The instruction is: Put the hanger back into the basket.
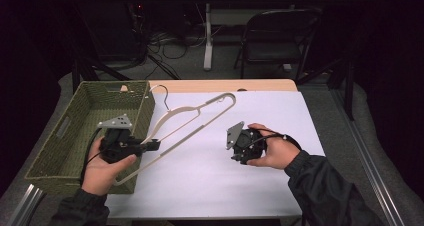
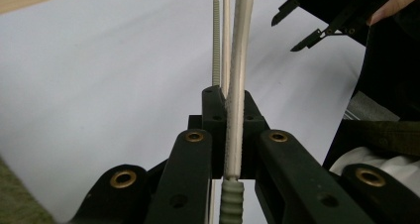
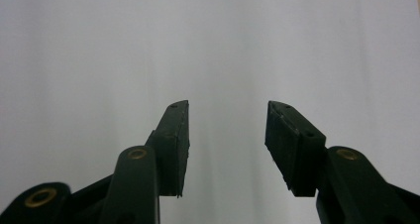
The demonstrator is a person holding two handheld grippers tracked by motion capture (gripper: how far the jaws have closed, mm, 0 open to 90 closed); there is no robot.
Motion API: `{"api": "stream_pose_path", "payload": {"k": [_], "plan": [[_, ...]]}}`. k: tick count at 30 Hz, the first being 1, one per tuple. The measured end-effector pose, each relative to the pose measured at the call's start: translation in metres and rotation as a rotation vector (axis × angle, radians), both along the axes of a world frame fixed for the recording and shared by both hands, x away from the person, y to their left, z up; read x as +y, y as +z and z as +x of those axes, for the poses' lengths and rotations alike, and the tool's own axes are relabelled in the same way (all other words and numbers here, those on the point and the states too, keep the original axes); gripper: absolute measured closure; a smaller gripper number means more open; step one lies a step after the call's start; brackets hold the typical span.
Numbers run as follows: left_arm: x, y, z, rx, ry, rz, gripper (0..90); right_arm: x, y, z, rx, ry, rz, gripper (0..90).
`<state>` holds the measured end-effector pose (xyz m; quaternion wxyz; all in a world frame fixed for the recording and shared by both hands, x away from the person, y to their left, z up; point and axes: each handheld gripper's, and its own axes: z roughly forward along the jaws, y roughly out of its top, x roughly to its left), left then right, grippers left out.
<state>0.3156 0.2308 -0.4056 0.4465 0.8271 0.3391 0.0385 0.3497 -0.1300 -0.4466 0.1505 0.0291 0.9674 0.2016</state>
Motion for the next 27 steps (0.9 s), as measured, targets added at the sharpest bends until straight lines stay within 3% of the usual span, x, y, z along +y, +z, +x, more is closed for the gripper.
{"api": "stream_pose_path", "payload": {"k": [3, 8, 14, 19, 27], "plan": [[0.012, 0.014, 0.000, -0.026, 0.022, 0.026, 87.4, -0.001, 0.000, 0.002, -0.001, 0.000, 0.000, 51.9], [0.028, 0.023, 0.009, -0.035, 0.045, 0.055, 87.4, -0.001, -0.001, 0.002, -0.001, -0.008, -0.005, 51.7], [0.048, 0.024, 0.022, -0.031, 0.078, 0.050, 87.4, -0.003, -0.002, 0.004, -0.004, -0.024, 0.003, 51.7], [0.073, 0.026, 0.033, -0.052, 0.120, 0.086, 87.4, -0.006, -0.003, 0.007, -0.007, -0.032, -0.006, 51.7], [0.111, 0.033, 0.039, -0.079, 0.139, 0.109, 87.4, -0.010, -0.004, 0.007, -0.005, -0.057, 0.000, 51.6]]}}
